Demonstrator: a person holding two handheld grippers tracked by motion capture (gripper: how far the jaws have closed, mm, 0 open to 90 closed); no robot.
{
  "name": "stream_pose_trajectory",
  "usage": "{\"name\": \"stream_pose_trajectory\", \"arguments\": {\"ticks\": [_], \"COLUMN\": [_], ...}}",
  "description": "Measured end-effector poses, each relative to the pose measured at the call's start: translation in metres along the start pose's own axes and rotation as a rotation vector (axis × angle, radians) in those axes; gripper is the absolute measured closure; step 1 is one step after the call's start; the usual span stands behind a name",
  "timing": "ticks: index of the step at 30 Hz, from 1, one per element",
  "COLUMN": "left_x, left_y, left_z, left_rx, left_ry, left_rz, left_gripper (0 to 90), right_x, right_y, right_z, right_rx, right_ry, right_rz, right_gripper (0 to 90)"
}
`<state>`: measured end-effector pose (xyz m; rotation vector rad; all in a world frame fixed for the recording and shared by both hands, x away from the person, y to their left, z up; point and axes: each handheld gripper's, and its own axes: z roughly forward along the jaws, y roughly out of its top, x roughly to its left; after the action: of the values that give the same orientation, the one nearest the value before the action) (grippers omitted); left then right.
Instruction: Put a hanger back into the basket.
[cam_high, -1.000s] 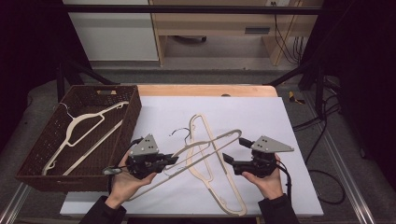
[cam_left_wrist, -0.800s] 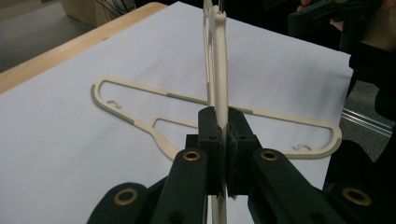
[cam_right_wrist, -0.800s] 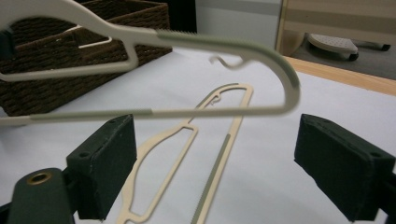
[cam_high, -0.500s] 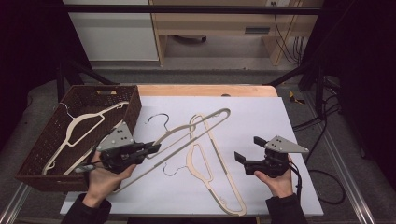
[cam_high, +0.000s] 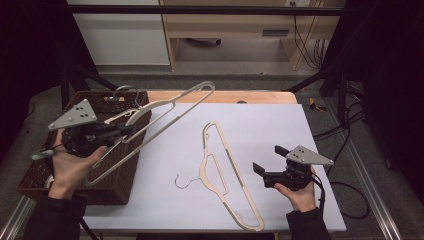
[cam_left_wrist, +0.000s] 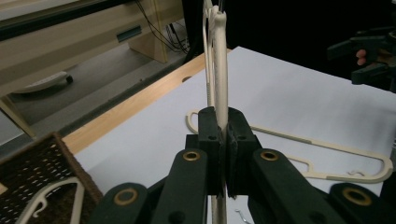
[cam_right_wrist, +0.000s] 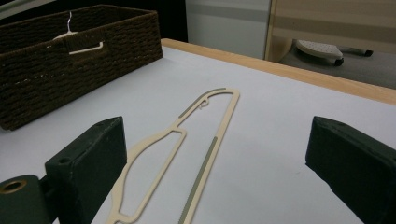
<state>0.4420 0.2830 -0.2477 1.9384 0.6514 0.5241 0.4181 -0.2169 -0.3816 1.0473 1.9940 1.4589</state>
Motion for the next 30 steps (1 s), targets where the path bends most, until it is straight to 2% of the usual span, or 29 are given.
{"name": "stream_pose_trajectory", "arguments": {"ticks": [6, 9, 15, 22, 30], "left_x": [0.034, 0.052, 0.078, 0.102, 0.125], "left_y": [-0.001, -0.007, -0.020, -0.042, -0.068], "left_z": [-0.013, -0.017, -0.022, -0.028, -0.038], "left_rx": [0.014, 0.026, 0.032, 0.032, 0.076], "left_ry": [0.052, 0.068, 0.092, 0.120, 0.154], "left_rz": [-0.004, -0.014, -0.043, -0.104, -0.136], "left_gripper": [86.6, 86.7, 86.6, 86.6, 86.6], "right_x": [-0.001, -0.001, -0.001, -0.001, -0.002], "right_y": [-0.001, -0.001, -0.002, -0.002, -0.002], "right_z": [0.001, 0.001, 0.002, 0.002, 0.003], "right_rx": [0.006, 0.005, 0.010, 0.012, 0.015], "right_ry": [-0.009, -0.005, -0.009, -0.011, -0.011], "right_rz": [0.004, -0.006, -0.004, -0.004, -0.004], "right_gripper": [5.6, 5.5, 5.4, 5.1, 4.9]}}
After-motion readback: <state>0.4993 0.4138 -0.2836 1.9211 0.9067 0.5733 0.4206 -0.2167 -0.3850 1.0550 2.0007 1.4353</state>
